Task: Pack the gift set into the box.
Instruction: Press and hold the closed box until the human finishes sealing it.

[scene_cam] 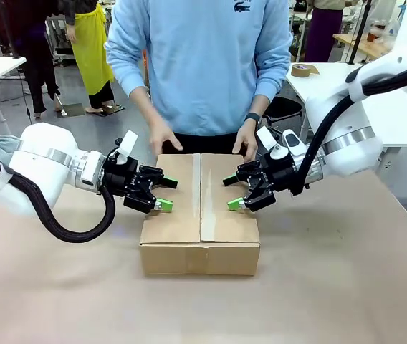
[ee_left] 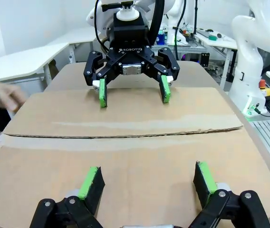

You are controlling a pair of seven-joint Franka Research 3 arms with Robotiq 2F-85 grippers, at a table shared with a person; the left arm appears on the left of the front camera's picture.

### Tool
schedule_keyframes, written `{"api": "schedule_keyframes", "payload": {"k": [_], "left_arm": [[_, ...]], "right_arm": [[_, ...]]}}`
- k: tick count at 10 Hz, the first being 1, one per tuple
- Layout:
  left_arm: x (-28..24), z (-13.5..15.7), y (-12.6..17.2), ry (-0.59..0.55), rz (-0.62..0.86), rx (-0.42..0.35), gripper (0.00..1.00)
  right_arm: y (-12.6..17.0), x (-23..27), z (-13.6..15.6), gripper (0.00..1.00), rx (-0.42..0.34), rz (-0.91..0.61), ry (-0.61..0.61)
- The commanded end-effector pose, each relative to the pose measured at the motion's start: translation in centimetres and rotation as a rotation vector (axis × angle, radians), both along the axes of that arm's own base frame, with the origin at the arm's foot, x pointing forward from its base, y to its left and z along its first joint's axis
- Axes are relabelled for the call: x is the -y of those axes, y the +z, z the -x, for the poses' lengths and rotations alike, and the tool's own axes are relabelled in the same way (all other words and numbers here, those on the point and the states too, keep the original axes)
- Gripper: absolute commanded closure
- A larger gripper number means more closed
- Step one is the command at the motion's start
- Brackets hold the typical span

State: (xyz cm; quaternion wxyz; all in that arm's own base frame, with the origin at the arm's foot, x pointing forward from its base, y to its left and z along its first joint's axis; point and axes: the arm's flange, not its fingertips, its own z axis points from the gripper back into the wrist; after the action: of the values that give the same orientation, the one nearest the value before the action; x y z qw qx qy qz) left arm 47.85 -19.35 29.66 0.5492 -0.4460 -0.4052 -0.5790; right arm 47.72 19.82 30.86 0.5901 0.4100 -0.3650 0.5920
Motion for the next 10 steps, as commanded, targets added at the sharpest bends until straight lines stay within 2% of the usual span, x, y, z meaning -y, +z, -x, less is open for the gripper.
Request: {"api": "schedule_keyframes", "payload": {"k": [1,10], "left_arm": [[-0.13,0.16,-0.27,0.000,0.001,-0.010,0.00],[-0.13,0.16,-0.27,0.000,0.001,-0.010,0.00]], "right_arm": [[-0.05,-0.13,0.07,0.00,0.017,0.001,0.008],[-0.05,-0.13,0.07,0.00,0.017,0.001,0.008]]}}
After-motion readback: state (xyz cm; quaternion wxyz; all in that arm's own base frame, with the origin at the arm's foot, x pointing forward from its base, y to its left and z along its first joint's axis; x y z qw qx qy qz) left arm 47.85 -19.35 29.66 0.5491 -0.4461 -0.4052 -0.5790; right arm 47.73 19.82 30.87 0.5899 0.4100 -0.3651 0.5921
